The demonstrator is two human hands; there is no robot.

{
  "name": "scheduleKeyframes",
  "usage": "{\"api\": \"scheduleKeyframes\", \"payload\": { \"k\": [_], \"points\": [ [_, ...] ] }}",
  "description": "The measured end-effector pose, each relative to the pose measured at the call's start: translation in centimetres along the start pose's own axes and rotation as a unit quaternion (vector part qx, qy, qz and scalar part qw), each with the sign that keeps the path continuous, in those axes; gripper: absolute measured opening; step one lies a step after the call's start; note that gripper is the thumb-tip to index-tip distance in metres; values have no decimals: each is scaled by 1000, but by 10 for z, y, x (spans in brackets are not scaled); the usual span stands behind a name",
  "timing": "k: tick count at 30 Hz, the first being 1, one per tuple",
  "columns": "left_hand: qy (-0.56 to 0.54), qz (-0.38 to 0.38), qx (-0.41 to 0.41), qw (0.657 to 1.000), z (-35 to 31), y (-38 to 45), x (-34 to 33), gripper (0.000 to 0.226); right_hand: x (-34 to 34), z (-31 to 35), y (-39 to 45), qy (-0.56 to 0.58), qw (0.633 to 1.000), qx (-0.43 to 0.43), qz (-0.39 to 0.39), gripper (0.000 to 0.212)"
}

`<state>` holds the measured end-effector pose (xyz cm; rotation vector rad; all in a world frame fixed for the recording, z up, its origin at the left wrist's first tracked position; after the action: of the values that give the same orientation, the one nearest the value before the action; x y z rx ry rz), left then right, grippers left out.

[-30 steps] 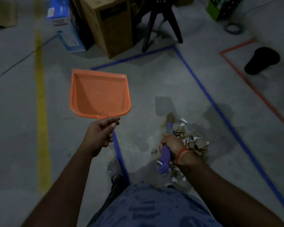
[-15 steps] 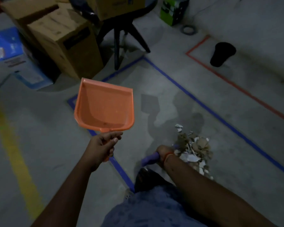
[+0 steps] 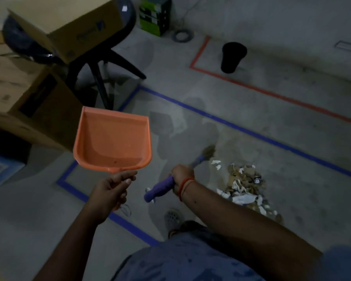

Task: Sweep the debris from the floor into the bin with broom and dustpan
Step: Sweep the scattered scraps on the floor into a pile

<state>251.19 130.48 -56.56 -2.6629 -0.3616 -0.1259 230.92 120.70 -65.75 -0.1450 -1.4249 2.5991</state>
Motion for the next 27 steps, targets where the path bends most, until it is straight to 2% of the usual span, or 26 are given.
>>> {"api": "scheduleKeyframes", "payload": {
  "k": [3, 7, 10, 16, 21, 24, 27],
  "points": [
    [-4, 29, -13, 999, -22, 36, 14, 22, -5, 10, 44, -6, 1000, -1, -3, 17],
    [19, 101, -28, 994, -49, 85, 34, 19, 12, -1, 106, 18, 999, -45, -6, 24],
    [39, 127, -16, 991, -56, 131, 46, 24, 19, -18, 116, 56, 994, -97, -19, 25],
    [92, 232, -33, 968, -94, 209, 71, 24, -1, -53, 107, 191, 970, -107, -108, 22],
    [113, 304, -52, 945, -120, 254, 88, 22, -17, -62, 85, 297, 937, -60, -173, 27],
    [111, 336, -55, 934, -124, 271, 90, 22, -21, -62, 63, 373, 912, -6, -171, 15],
    [91, 360, -49, 927, -128, 280, 86, 22, -16, -63, 43, 447, 883, 33, -141, 33]
  ]
}}
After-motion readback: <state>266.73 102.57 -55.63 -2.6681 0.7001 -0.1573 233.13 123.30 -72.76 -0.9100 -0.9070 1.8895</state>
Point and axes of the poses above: each hand's wrist, its own y-axis towards the middle knuckle, its own x-axis out of the back of the hand, z = x × y, the point moved 8 cm from there along y, towards the middle knuckle, and after that the axes turned 5 degrees about -x, right-handed, at the moved point
